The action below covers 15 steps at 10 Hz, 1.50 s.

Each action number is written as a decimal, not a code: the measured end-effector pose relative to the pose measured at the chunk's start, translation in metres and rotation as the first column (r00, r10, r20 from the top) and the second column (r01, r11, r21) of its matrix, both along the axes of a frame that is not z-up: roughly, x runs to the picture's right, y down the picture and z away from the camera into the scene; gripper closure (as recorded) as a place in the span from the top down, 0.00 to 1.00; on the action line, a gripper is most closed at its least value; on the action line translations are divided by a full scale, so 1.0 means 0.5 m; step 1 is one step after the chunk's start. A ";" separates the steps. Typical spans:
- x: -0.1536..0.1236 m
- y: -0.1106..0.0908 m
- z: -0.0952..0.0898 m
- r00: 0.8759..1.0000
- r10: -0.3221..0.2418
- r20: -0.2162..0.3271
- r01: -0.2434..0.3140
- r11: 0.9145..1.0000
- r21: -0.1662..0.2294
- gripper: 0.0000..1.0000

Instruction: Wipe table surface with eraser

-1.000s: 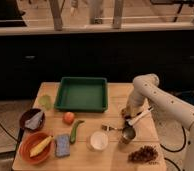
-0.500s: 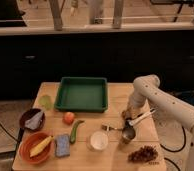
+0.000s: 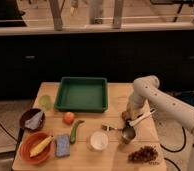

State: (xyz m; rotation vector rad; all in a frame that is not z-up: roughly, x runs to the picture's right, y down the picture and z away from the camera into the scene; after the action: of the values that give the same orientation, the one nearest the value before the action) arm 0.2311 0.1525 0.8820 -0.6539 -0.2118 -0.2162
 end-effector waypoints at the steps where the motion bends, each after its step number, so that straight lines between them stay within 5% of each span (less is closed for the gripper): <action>1: 0.000 0.001 -0.001 1.000 -0.002 0.001 0.002 1.000 0.000 0.04; 7: 0.028 -0.062 0.018 1.000 0.018 -0.021 -0.017 0.999 0.046 0.04; 9: 0.024 -0.100 0.051 1.000 0.012 -0.022 -0.011 0.998 0.057 0.04; 15: -0.089 -0.118 0.070 0.994 -0.072 0.079 0.068 0.996 0.061 0.04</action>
State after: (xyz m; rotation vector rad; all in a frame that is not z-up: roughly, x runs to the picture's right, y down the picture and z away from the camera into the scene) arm 0.1866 0.0937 0.9171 -0.5952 -0.2602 -0.3159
